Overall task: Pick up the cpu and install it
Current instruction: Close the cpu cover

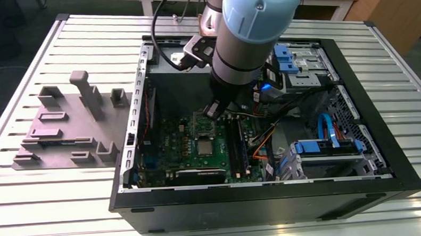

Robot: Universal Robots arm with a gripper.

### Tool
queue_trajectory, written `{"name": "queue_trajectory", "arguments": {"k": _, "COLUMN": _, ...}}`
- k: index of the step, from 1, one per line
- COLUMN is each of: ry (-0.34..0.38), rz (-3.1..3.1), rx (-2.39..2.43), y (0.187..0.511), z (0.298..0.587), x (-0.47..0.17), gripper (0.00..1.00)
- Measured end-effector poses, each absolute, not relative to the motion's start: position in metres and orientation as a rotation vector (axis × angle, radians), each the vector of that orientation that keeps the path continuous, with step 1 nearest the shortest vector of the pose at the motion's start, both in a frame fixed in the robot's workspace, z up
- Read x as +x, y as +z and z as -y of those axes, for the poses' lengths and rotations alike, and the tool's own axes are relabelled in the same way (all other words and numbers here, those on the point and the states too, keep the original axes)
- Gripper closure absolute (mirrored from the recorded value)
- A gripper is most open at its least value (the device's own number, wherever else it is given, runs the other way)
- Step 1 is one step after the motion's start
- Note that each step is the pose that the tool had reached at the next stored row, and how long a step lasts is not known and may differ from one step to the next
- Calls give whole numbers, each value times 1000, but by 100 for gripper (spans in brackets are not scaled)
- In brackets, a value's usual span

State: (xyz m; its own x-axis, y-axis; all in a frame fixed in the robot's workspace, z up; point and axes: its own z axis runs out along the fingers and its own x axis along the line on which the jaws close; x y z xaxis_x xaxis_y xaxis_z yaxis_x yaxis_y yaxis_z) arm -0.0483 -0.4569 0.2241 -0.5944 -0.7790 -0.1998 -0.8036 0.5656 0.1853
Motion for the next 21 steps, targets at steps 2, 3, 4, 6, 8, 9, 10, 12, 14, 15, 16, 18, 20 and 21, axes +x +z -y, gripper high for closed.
{"name": "queue_trajectory", "arguments": {"k": 2, "ry": 393, "rz": -2694, "rx": -1366, "y": 226, "z": 457, "x": -48, "gripper": 89}}
{"name": "queue_trajectory", "arguments": {"k": 3, "ry": 393, "rz": -2694, "rx": -1366, "y": 227, "z": 457, "x": -49, "gripper": 89}}
{"name": "queue_trajectory", "arguments": {"k": 4, "ry": 393, "rz": -2694, "rx": -1366, "y": 228, "z": 457, "x": -49, "gripper": 89}}
{"name": "queue_trajectory", "arguments": {"k": 6, "ry": 393, "rz": -2694, "rx": -1366, "y": 230, "z": 457, "x": -49, "gripper": 89}}
{"name": "queue_trajectory", "arguments": {"k": 8, "ry": 393, "rz": -2694, "rx": -1366, "y": 230, "z": 457, "x": -49, "gripper": 89}}
{"name": "queue_trajectory", "arguments": {"k": 9, "ry": 393, "rz": -2694, "rx": -1365, "y": 230, "z": 457, "x": -50, "gripper": 89}}
{"name": "queue_trajectory", "arguments": {"k": 10, "ry": 392, "rz": -2695, "rx": -1366, "y": 230, "z": 457, "x": -50, "gripper": 89}}
{"name": "queue_trajectory", "arguments": {"k": 12, "ry": 386, "rz": -2698, "rx": -1368, "y": 231, "z": 457, "x": -51, "gripper": 89}}
{"name": "queue_trajectory", "arguments": {"k": 14, "ry": 383, "rz": -2699, "rx": -1368, "y": 231, "z": 457, "x": -52, "gripper": 89}}
{"name": "queue_trajectory", "arguments": {"k": 15, "ry": 382, "rz": -2699, "rx": -1368, "y": 231, "z": 457, "x": -52, "gripper": 89}}
{"name": "queue_trajectory", "arguments": {"k": 16, "ry": 382, "rz": -2699, "rx": -1368, "y": 231, "z": 457, "x": -53, "gripper": 89}}
{"name": "queue_trajectory", "arguments": {"k": 18, "ry": 382, "rz": -2699, "rx": -1369, "y": 231, "z": 457, "x": -53, "gripper": 89}}
{"name": "queue_trajectory", "arguments": {"k": 20, "ry": 381, "rz": -2699, "rx": -1369, "y": 232, "z": 457, "x": -54, "gripper": 89}}
{"name": "queue_trajectory", "arguments": {"k": 21, "ry": 382, "rz": -2699, "rx": -1369, "y": 232, "z": 457, "x": -54, "gripper": 89}}
